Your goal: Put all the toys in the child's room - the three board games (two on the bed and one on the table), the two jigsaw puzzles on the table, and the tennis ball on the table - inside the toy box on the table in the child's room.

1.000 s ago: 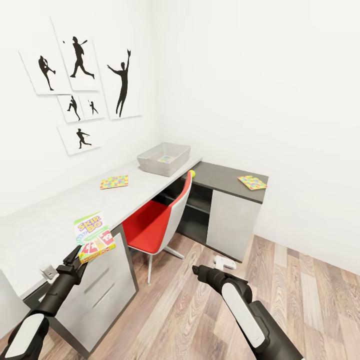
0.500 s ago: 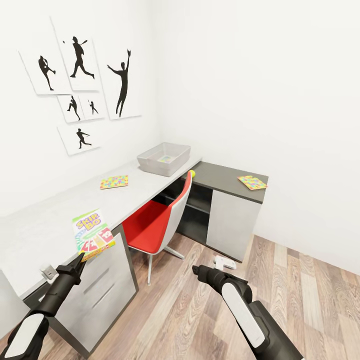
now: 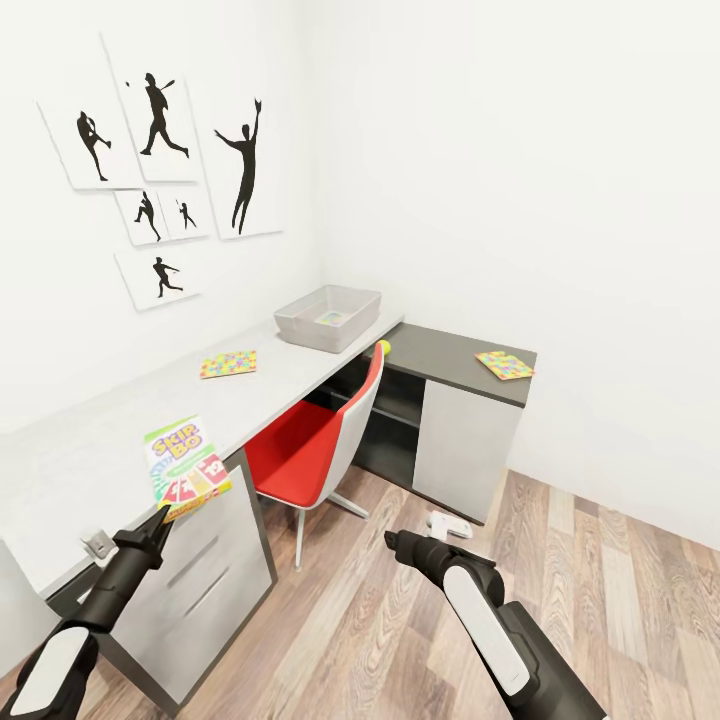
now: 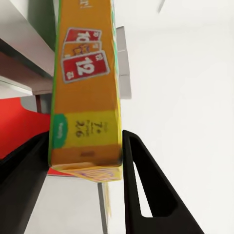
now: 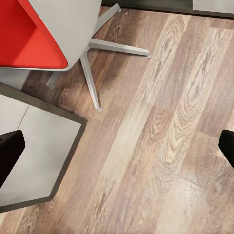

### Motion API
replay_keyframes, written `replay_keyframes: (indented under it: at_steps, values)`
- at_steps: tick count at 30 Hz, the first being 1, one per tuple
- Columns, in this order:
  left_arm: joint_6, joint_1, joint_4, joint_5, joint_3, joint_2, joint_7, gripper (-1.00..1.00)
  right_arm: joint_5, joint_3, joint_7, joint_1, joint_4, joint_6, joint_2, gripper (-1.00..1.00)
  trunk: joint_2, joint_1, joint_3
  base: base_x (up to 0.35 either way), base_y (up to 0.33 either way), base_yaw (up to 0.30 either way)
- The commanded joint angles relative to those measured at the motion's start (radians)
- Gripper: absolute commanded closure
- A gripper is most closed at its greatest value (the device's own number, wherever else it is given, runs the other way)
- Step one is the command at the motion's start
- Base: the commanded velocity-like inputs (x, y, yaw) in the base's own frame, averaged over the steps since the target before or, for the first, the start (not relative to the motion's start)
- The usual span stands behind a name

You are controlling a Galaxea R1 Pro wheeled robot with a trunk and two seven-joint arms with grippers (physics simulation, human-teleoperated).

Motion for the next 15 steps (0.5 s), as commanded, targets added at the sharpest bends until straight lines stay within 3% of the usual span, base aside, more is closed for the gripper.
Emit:
replay_keyframes:
  at_steps: [1, 6, 11, 15]
  values:
    - [0.007, -0.001, 0.000, 0.006, 0.000, 0.000, -0.002, 1.00, -0.010, 0.001, -0.010, -0.001, -0.001, 0.001, 0.000, -1.00, -0.001, 0.000, -0.001, 0.000, 0.000, 0.000]
    - [0.031, -0.001, -0.008, 0.006, -0.009, -0.001, -0.020, 1.00, -0.010, 0.002, -0.009, -0.001, -0.001, 0.001, 0.000, -1.00, -0.001, 0.000, -0.001, 0.000, 0.000, 0.000]
    - [0.130, -0.001, -0.014, 0.000, -0.006, 0.001, -0.129, 1.00, -0.010, 0.003, -0.009, -0.001, -0.001, 0.001, 0.000, -1.00, -0.001, 0.000, -0.001, 0.000, 0.000, 0.000]
    - [0.158, -0.001, -0.042, -0.005, -0.007, 0.003, -0.189, 1.00, -0.010, 0.003, -0.009, -0.001, -0.001, 0.001, 0.000, -1.00, -0.001, 0.000, -0.001, 0.000, 0.000, 0.000]
